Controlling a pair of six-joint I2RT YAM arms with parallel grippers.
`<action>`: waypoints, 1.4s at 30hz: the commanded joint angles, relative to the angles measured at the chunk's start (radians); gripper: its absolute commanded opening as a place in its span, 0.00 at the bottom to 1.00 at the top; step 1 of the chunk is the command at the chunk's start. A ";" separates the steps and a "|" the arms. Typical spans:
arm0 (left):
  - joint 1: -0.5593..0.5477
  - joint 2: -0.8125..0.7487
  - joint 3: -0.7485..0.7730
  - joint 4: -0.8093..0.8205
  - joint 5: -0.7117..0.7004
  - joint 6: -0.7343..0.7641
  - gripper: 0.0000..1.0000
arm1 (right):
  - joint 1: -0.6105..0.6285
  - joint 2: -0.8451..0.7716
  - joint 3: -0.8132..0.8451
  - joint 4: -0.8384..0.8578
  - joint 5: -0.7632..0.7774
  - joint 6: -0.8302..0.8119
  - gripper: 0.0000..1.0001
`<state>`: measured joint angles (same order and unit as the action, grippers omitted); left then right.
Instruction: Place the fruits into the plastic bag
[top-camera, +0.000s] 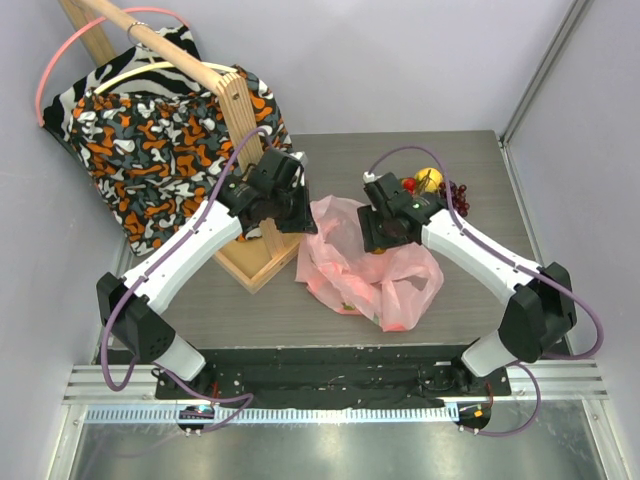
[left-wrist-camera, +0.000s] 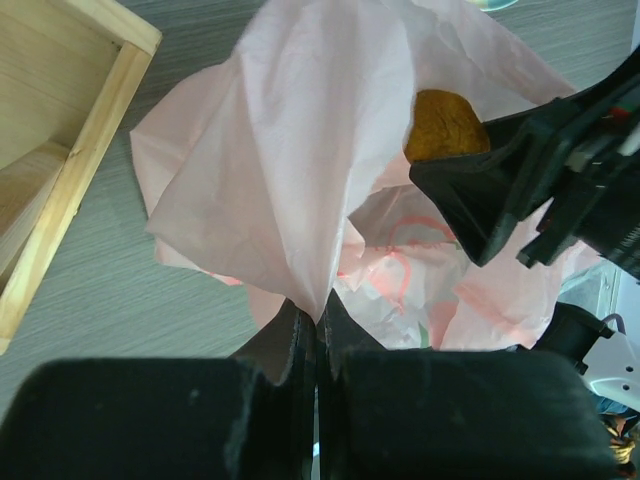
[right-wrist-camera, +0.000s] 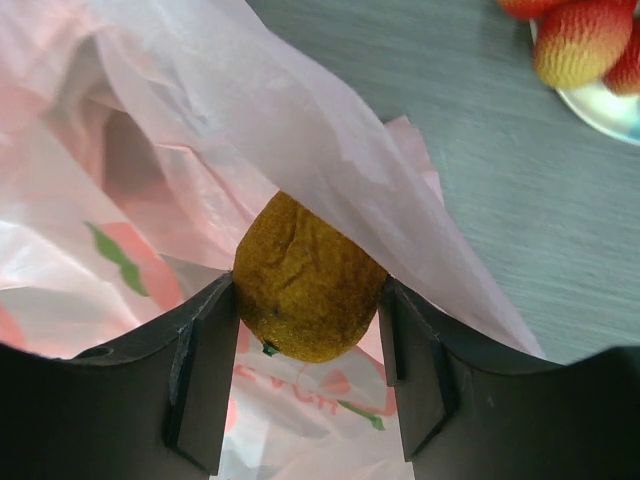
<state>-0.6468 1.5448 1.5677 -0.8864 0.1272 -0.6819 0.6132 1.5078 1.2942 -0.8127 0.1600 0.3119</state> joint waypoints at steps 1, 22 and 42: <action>0.021 -0.022 0.006 0.024 0.003 -0.042 0.00 | 0.010 -0.006 -0.058 -0.010 0.049 -0.028 0.29; 0.030 -0.017 0.000 0.033 0.014 -0.041 0.00 | 0.016 0.055 -0.202 0.086 -0.065 -0.010 0.32; 0.030 -0.023 -0.014 0.041 0.026 -0.044 0.00 | 0.014 -0.003 -0.193 0.110 -0.136 0.023 0.80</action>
<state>-0.6392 1.5448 1.5639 -0.8768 0.1364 -0.6971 0.6212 1.5482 1.0805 -0.7269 0.0391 0.3206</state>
